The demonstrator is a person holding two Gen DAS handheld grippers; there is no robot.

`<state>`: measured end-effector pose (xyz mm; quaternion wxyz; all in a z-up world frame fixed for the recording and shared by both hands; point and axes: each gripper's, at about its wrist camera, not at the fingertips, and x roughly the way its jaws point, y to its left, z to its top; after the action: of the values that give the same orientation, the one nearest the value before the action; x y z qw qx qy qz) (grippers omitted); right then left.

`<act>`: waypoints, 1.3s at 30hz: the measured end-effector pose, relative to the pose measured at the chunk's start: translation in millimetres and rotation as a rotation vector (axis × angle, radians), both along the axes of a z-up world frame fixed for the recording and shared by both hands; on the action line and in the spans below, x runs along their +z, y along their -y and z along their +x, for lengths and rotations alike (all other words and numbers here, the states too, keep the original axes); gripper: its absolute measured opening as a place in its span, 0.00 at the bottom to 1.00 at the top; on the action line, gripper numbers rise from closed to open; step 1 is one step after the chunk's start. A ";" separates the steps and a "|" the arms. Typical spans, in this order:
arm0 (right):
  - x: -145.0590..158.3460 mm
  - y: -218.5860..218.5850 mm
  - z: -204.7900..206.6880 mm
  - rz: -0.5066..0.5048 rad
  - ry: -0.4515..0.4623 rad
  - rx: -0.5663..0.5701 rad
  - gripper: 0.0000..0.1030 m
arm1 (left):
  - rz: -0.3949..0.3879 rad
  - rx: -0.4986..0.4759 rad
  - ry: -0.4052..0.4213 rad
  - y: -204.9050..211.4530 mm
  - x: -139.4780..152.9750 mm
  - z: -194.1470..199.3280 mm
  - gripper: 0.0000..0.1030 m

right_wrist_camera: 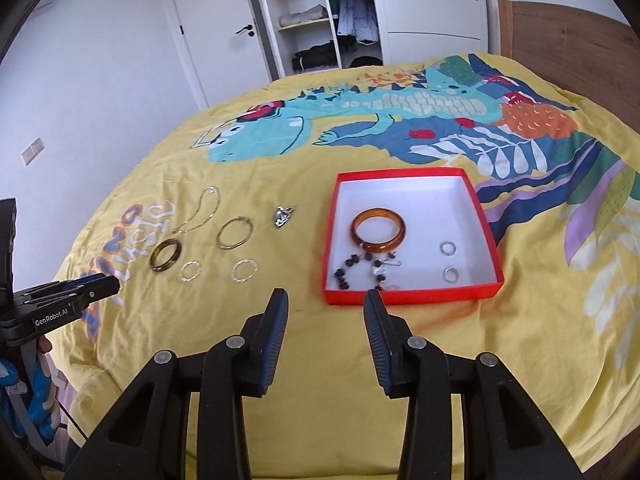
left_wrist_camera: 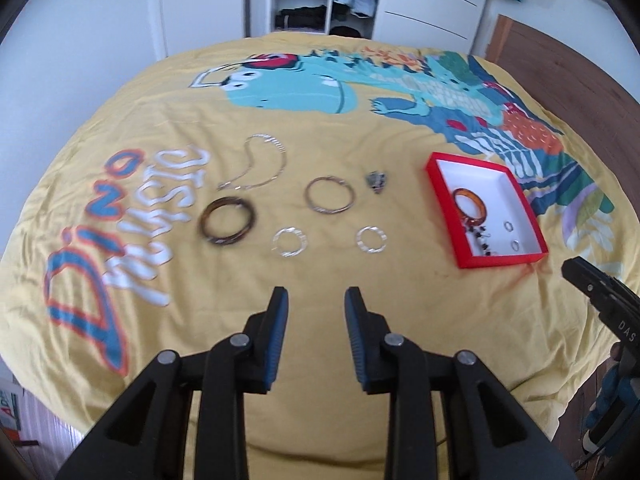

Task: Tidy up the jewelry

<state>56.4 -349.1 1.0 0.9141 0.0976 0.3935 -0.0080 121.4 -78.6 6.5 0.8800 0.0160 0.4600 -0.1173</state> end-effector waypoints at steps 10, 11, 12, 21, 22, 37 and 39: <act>16.6 -36.7 -26.2 -0.007 0.028 0.027 0.40 | 0.005 0.131 0.055 -73.5 11.3 -43.0 0.27; 17.7 -40.7 -29.0 -0.009 0.029 0.031 0.41 | 0.012 0.147 0.057 -79.1 10.8 -45.7 0.27; 18.4 -43.6 -31.0 -0.009 0.030 0.033 0.42 | 0.007 0.155 0.058 -83.8 10.1 -48.4 0.27; 22.5 -68.7 -40.8 -0.026 0.021 0.061 0.43 | -0.049 0.218 0.036 -121.7 -0.7 -65.0 0.27; 22.2 -70.7 -40.4 -0.028 0.020 0.064 0.43 | -0.045 0.222 0.031 -124.1 -1.7 -65.0 0.27; -8.5 -83.7 -14.0 -0.008 -0.041 0.106 0.43 | -0.023 0.233 -0.029 -128.5 -33.0 -43.2 0.27; -16.1 -83.0 -8.7 -0.001 -0.056 0.109 0.43 | -0.021 0.229 -0.041 -126.6 -38.1 -38.9 0.27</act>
<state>47.7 -266.1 -15.1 0.9018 0.0754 0.4238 0.0389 82.4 48.0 -31.6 0.8782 -0.0483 0.4754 -0.0214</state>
